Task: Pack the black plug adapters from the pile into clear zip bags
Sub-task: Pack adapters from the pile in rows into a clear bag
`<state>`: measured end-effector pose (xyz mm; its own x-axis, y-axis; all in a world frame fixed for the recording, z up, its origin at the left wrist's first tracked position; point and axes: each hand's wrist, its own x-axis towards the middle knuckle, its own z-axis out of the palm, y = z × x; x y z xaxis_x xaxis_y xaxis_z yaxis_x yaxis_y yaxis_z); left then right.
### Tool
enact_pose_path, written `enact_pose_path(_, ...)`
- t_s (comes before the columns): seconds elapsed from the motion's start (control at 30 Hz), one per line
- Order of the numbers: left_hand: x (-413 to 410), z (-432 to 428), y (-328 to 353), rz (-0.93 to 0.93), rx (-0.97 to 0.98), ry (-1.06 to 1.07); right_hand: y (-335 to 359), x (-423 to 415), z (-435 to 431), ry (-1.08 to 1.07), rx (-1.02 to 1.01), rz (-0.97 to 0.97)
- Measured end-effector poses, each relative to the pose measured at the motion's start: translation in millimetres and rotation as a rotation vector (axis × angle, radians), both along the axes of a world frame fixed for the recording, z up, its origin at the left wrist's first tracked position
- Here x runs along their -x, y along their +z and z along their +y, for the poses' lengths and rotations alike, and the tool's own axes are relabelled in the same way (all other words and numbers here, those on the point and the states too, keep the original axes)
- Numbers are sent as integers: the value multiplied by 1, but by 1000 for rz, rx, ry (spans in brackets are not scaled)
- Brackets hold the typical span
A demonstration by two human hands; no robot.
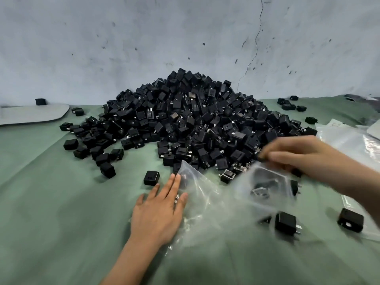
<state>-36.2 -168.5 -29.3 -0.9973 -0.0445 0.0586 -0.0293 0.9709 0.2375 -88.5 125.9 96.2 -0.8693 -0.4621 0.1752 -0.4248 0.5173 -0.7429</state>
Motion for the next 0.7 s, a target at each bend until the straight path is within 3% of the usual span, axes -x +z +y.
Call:
enact_pose_path(0.07, 0, -1, 0, -23, 50, -17, 7, 4, -67, -82, -161, 120)
enact_pose_path(0.17, 1, -4, 1, -36, 154, -42, -10, 31, -140, 40, -441, 398)
enact_pose_path(0.3, -1, -4, 5, -33, 183, -50, -27, 51, -192, 246, -700, 150)
enact_pose_path(0.5, 0, -6, 2, 6, 186, -61, -50, 56, -215, -34, -918, 177)
enact_pose_path(0.7, 1, -5, 0, 25, 168, -69, -56, 48, -214, -92, -995, 146)
